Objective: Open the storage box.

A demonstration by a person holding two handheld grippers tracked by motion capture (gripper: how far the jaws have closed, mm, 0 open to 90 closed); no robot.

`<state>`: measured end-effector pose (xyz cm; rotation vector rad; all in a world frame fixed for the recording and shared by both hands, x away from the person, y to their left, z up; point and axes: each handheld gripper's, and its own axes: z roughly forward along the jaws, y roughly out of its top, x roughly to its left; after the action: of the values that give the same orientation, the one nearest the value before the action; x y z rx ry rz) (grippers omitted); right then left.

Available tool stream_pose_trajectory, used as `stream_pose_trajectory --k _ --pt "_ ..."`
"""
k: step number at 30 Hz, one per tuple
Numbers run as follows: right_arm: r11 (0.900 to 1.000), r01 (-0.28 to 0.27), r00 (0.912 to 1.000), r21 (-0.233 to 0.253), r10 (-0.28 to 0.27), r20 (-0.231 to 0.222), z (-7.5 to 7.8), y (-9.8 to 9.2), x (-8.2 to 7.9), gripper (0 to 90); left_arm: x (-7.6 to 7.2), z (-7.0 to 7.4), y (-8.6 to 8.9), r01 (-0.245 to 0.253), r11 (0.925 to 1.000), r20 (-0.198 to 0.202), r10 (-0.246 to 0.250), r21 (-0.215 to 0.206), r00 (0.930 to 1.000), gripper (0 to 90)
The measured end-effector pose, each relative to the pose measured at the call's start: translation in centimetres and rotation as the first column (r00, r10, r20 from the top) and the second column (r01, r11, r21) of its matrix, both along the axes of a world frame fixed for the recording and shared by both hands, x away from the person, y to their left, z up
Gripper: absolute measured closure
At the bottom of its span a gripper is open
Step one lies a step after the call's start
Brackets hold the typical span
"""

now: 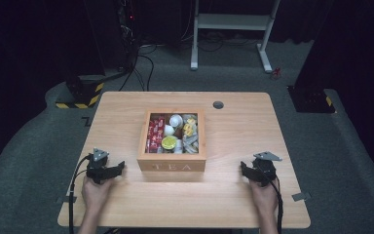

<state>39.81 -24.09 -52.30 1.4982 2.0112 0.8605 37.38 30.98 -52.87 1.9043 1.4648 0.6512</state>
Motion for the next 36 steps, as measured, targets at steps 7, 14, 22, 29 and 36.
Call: stream_pose_trajectory --k 7,14,22,29,36 --pt "1.000 0.000 1.0000 0.000 0.000 0.000 0.0 0.0 0.0 34.0 0.0 0.0 0.0 0.005 1.0000 0.000 -0.005 -0.002 1.0000 21.3" --pt "1.000 0.000 1.0000 0.000 0.000 0.000 0.0 0.0 0.0 34.0 -0.1 0.0 0.0 0.016 0.9999 0.002 -0.016 -0.005 0.9999 21.0" --pt "1.000 0.000 1.0000 0.000 0.000 0.000 0.0 0.0 0.0 34.0 -0.5 0.0 -0.1 0.046 0.9984 0.001 -0.046 -0.033 0.9989 22.4" --pt "1.000 0.000 1.0000 0.001 0.000 0.000 0.0 0.0 0.0 33.9 -1.4 0.5 -0.5 0.083 0.9939 0.027 -0.082 -0.072 0.9963 23.3" --pt "1.000 0.000 1.0000 0.001 0.000 0.000 0.0 0.0 0.0 33.9 -2.4 1.0 -1.3 0.133 0.9866 0.034 -0.131 -0.094 0.9908 24.9"
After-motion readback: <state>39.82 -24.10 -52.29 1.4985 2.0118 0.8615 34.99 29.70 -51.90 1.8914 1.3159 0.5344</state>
